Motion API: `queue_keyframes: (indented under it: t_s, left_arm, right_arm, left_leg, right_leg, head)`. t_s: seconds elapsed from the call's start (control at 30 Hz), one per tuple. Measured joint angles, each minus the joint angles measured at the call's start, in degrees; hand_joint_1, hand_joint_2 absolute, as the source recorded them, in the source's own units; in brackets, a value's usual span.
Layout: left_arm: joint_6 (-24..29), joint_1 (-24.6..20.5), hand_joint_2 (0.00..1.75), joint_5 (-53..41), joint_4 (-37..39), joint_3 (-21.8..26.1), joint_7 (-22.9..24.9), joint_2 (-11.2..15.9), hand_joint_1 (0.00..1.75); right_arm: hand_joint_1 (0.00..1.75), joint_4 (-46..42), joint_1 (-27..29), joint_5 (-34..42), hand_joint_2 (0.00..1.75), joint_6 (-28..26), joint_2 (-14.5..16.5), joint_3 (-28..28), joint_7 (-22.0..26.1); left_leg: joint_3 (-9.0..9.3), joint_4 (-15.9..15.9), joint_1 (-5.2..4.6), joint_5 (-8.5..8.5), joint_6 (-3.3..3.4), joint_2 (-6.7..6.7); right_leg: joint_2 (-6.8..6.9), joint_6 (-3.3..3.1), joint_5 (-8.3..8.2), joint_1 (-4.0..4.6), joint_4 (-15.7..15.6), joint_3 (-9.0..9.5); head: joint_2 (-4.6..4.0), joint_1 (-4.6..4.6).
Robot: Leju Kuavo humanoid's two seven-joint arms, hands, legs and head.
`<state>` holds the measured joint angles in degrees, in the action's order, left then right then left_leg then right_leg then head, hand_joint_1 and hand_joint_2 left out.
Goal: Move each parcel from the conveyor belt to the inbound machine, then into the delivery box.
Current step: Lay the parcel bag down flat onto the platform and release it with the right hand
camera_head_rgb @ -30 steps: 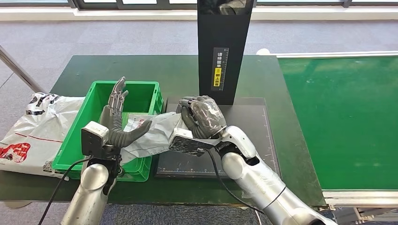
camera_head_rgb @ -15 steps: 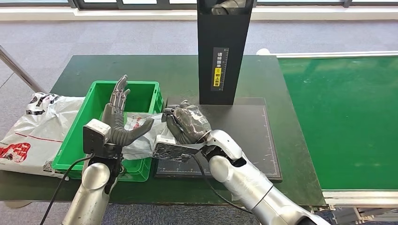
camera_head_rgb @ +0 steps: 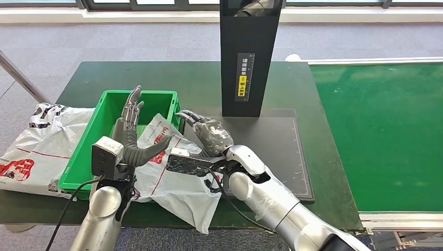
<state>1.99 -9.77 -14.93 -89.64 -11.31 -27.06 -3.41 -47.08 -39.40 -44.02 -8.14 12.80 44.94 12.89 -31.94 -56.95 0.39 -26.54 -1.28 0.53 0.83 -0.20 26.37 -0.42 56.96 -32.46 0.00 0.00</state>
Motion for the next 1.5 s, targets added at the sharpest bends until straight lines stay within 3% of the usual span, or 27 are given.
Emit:
queue_keyframes:
  t_s: [0.27, 0.4, 0.47, 0.63, 0.93, 1.07, 1.2, 1.5]
  left_arm:
    - [-0.83, -0.02, 1.75, -0.07, -0.04, 0.85, -0.11, 0.02, 0.00]
    - [-0.40, -0.20, 1.75, 1.89, 0.85, 0.86, -1.62, 0.95, 0.00]
    - [0.14, -0.34, 1.75, 3.21, 1.55, 0.86, -2.41, 1.90, 0.00]
    - [0.64, -0.80, 1.75, 4.73, 2.85, 0.79, -3.13, 3.46, 0.00]
    - [1.31, 0.80, 1.75, 3.75, 2.26, 0.58, -2.88, 3.74, 0.00]
    - [1.38, 0.86, 1.75, 3.67, 2.20, 0.57, -2.73, 3.74, 0.00]
    - [1.46, 1.04, 1.75, 3.67, 1.98, 0.57, -2.74, 3.73, 0.00]
    - [1.11, 1.92, 1.75, 2.51, 0.62, 0.57, -2.62, 3.27, 0.00]
  right_arm:
    - [0.00, 4.75, -2.24, -4.78, 0.00, 5.05, -2.53, 0.05, -1.91]
    - [0.00, 7.16, -5.32, -15.35, 0.00, -0.71, -6.51, 0.21, -14.36]
    - [0.00, 8.38, -7.58, -18.57, 0.00, -1.81, -8.85, -0.01, -17.07]
    - [0.00, 10.79, -9.85, -21.90, 0.00, -2.00, -11.65, -0.90, -17.02]
    - [0.00, 12.43, -9.41, -25.64, 0.00, -3.29, -13.49, -5.47, -17.51]
    - [0.00, 10.07, -7.97, -17.65, 1.75, -5.80, -13.82, -10.57, -10.30]
    - [0.00, 1.45, -5.16, -7.69, 1.75, -3.98, -14.84, -17.59, -4.74]
    - [0.00, -12.31, 0.76, -0.10, 1.75, -2.20, -16.89, -25.13, -1.48]
  left_leg:
    - [0.00, -0.02, 0.00, 0.00, 0.00, 0.00]
    - [-0.03, -0.08, -0.02, 0.03, 0.04, -0.06]
    - [-0.04, -0.10, -0.02, 0.04, 0.06, -0.02]
    - [-0.05, -0.14, -0.02, 0.04, 0.06, 0.31]
    - [-0.08, -0.14, -0.01, 0.04, 0.06, 0.27]
    - [-0.08, -0.15, -0.01, 0.05, 0.07, 0.24]
    - [-0.10, -0.15, -0.01, 0.05, 0.07, 0.21]
    - [-0.11, -0.15, -0.01, 0.05, 0.07, 0.19]
  right_leg:
    - [0.00, -0.01, -0.01, 0.00, 0.00, -0.01]
    - [0.06, 0.00, -0.05, -0.03, -0.01, -0.02]
    - [0.03, 0.01, -0.09, -0.03, -0.01, -0.01]
    - [-0.25, 0.02, -0.24, -0.02, -0.01, -0.16]
    - [-0.24, 0.02, -0.24, -0.01, 0.00, -0.17]
    - [-0.23, 0.03, -0.25, -0.01, 0.00, -0.16]
    - [-0.21, 0.02, -0.25, -0.01, -0.01, -0.16]
    - [-0.19, 0.03, -0.25, -0.01, -0.02, -0.17]
  head:
    - [0.00, 0.00]
    - [0.00, 0.01]
    - [0.00, 0.02]
    - [0.00, 0.00]
    - [0.00, 0.00]
    - [0.00, 0.00]
    - [0.00, 0.01]
    - [0.00, 0.01]
